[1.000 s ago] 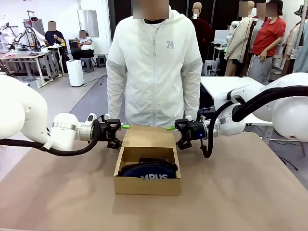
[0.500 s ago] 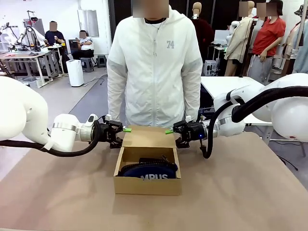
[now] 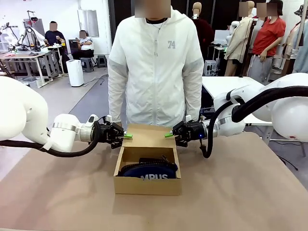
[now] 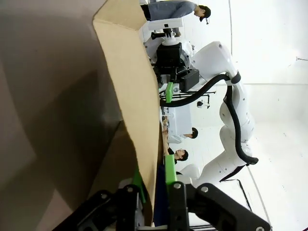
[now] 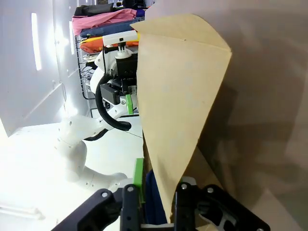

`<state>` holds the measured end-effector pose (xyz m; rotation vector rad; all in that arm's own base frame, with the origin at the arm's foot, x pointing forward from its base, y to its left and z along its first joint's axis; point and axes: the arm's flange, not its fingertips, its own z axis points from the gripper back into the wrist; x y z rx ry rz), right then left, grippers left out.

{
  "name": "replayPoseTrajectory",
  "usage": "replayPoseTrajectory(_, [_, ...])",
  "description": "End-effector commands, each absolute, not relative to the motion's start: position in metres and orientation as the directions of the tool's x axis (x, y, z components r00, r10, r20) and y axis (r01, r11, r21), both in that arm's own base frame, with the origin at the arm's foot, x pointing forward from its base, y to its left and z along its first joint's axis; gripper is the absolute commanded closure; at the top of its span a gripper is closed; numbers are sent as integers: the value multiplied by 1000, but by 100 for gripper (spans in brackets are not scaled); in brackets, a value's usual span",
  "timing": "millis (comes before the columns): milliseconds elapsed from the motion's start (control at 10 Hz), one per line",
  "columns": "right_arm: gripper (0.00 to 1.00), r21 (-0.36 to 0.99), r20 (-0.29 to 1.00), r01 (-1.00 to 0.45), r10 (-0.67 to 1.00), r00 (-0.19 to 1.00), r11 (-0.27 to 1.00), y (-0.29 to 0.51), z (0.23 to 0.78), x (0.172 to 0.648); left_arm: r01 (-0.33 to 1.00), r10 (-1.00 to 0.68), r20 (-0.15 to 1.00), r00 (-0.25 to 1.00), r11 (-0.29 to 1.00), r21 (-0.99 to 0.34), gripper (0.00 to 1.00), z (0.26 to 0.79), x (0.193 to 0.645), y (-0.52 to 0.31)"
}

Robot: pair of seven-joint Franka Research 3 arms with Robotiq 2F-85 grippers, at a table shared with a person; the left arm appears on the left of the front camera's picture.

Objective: Pack the items into the box.
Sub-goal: Close the Mailer Box.

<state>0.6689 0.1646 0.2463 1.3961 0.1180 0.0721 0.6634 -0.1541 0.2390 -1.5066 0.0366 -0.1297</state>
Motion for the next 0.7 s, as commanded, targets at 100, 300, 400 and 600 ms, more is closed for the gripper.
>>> replayPoseTrajectory(100, [71, 985, 7, -30, 135, 991, 170, 168, 252, 667, 95, -122, 88, 989, 51, -994, 77, 244, 666, -156])
replayPoseTrajectory(300, [71, 977, 86, -115, 161, 983, 181, 170, 257, 662, 155, -117, 150, 982, 33, -987, 77, 253, 661, -157])
replayPoseTrajectory(400, [71, 968, 139, -172, 184, 973, 181, 171, 260, 658, 216, -117, 213, 970, 13, -976, 77, 262, 653, -155])
replayPoseTrajectory(600, [71, 932, 301, -328, 173, 938, 155, 164, 272, 644, 340, -111, 341, 934, -21, -940, 77, 281, 633, -151])
